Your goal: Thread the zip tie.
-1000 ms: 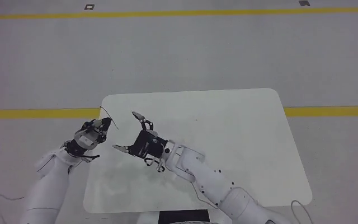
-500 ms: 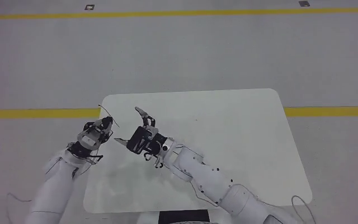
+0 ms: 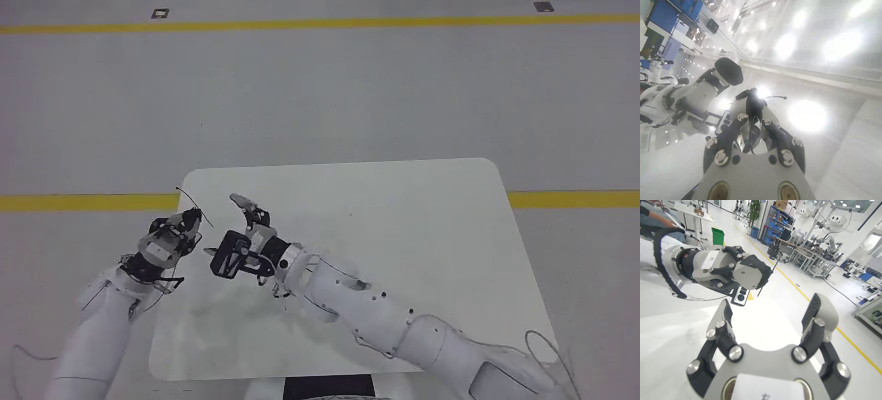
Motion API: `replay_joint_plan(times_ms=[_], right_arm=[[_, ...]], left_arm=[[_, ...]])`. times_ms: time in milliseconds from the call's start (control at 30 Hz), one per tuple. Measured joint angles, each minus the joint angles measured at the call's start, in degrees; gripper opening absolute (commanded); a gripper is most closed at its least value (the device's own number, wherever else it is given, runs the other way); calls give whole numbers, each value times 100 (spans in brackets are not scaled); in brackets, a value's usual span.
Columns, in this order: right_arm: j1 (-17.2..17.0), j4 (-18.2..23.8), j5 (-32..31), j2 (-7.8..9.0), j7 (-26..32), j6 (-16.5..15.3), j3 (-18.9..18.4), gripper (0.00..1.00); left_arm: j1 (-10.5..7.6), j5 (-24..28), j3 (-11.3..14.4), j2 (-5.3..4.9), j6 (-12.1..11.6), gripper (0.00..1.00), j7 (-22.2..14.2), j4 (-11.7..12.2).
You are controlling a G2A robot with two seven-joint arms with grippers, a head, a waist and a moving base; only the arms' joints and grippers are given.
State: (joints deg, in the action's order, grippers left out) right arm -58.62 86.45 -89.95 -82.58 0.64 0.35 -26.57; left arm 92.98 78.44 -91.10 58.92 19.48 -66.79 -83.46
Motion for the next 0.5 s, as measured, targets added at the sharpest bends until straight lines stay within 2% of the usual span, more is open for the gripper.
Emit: replay_joint_plan(times_ms=[67, 467, 500], right_arm=[[49, 9, 0, 28, -7, 92, 102, 19], [136, 44, 0, 111, 11, 292, 260, 0], [136, 48, 0, 114, 15, 289, 261, 1]], left_arm=[[0, 0, 0, 0, 0, 0, 0, 0], [0, 0, 0, 0, 0, 0, 0, 0], [0, 0, 0, 0, 0, 0, 0, 0]])
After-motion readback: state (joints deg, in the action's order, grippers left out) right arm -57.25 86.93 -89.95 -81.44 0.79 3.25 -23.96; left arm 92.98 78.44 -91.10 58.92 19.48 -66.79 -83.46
